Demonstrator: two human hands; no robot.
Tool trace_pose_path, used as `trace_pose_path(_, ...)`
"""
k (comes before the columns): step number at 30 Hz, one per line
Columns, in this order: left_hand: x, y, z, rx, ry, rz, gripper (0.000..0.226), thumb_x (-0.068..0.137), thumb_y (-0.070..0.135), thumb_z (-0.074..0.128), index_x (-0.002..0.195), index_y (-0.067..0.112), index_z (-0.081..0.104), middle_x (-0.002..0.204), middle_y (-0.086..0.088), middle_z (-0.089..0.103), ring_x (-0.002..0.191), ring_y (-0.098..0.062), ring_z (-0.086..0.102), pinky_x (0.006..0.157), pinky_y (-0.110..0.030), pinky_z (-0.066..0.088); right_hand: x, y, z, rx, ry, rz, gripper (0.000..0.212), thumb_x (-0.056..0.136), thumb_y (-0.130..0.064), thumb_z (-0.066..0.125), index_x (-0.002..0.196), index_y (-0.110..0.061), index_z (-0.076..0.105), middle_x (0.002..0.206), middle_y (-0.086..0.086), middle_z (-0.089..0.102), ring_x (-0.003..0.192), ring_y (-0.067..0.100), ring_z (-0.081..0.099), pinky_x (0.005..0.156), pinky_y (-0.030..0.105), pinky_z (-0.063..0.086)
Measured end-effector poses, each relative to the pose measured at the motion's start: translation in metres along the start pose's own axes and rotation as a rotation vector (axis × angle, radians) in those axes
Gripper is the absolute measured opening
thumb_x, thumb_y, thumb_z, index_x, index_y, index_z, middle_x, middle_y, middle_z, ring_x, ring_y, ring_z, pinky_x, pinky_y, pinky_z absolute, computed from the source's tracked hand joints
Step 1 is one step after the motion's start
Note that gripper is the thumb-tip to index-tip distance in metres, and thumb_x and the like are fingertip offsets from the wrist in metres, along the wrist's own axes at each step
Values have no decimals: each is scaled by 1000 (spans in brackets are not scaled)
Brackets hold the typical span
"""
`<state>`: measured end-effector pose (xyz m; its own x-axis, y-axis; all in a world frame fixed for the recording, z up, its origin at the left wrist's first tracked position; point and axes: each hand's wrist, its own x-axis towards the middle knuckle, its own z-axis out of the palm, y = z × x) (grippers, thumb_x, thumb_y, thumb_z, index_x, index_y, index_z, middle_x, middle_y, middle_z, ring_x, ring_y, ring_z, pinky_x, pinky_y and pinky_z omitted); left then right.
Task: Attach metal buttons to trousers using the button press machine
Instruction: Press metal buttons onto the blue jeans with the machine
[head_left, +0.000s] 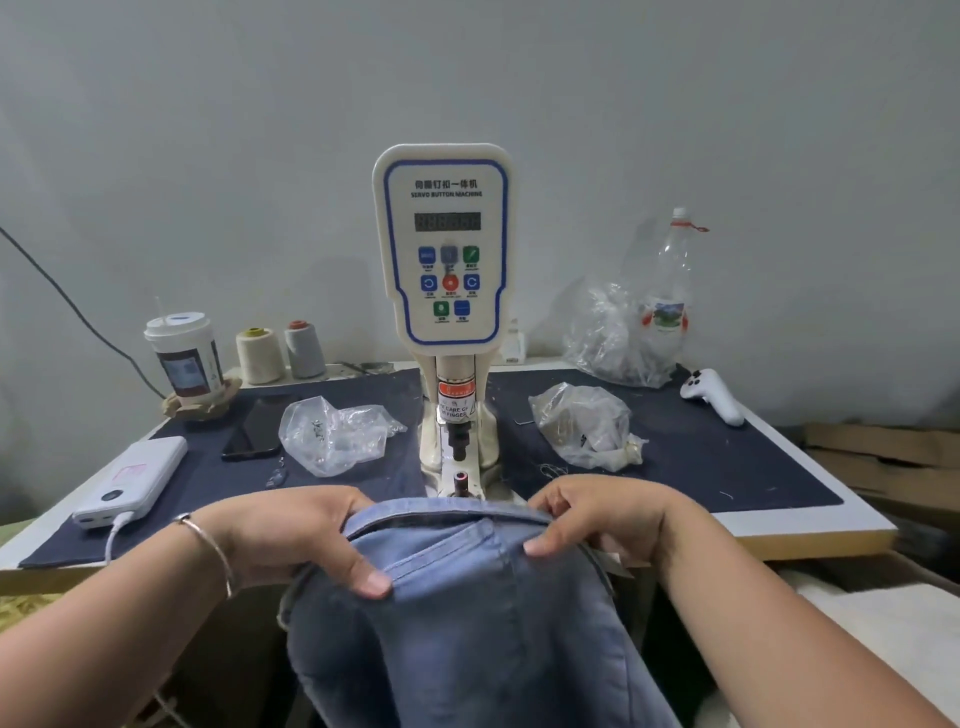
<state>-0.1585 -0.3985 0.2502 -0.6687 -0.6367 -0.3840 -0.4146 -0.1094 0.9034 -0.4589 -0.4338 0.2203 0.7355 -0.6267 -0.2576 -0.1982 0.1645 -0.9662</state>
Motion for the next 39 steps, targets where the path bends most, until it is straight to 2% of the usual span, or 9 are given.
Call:
trace_pose_path(3,8,-15,-6,-182,12,115,54,73,17,86,113,-12,63,114,-26,63,107,-36,60,101,-48,45,3,4,-11,158,63,-87,20,85,-12,59,94,-13,77,90,3,74,82,11,71,73,21,54)
trace_pose_path(7,23,-41,0,-406,36,225,43,90,9,68,127,-8,56,123,-28,61,111,-37,62,99,-45,48,16,17,-18,276,71,-130,26,88,-7,57,111,-2,69,104,13,71,95,21,69,85,30,54)
trace_pose_path(12,48,-51,15,-469,499,189,20,89,23,70,98,6,76,101,-20,72,86,-25,69,70,-31,56,37,22,-23,400,319,-38,30,80,-14,68,104,3,72,107,23,68,91,30,69,85,38,57)
trace_pose_path(19,85,-40,3,-297,959,-114,48,96,49,56,93,5,75,96,-14,76,99,-33,69,99,-47,51,76,11,-26,320,652,53,26,85,-22,72,89,4,72,90,21,72,83,32,68,91,44,52)
trace_pose_path(22,95,-36,-11,-120,986,-162,51,99,47,52,92,-1,70,101,-20,72,95,-32,65,96,-42,48,86,5,-32,227,686,66,33,86,-26,72,96,5,71,95,23,72,88,34,68,89,44,52)
trace_pose_path(25,102,-39,-18,68,967,-161,52,102,43,47,60,12,49,60,-5,57,68,-26,49,66,-35,40,92,5,-35,43,717,114,37,88,-36,68,83,0,66,84,18,69,81,32,65,78,38,50)
trace_pose_path(27,104,-43,-17,193,986,-130,53,102,43,44,56,19,32,47,7,36,57,-18,34,55,-32,27,93,9,-36,-134,736,99,40,91,-41,61,69,-9,50,70,12,53,69,22,52,68,32,39)
trace_pose_path(31,100,-61,-18,382,969,-12,53,103,46,38,68,7,46,66,-2,53,66,-17,46,67,-33,38,90,19,-34,-453,739,-34,51,97,-41,50,58,-21,25,53,-4,27,53,11,28,56,32,21)
trace_pose_path(39,100,-71,-20,475,884,-56,46,103,42,41,82,7,61,81,-1,67,80,-17,59,77,-27,44,94,24,-35,-481,740,-4,50,99,-34,49,57,-18,27,55,0,28,55,13,28,56,32,22)
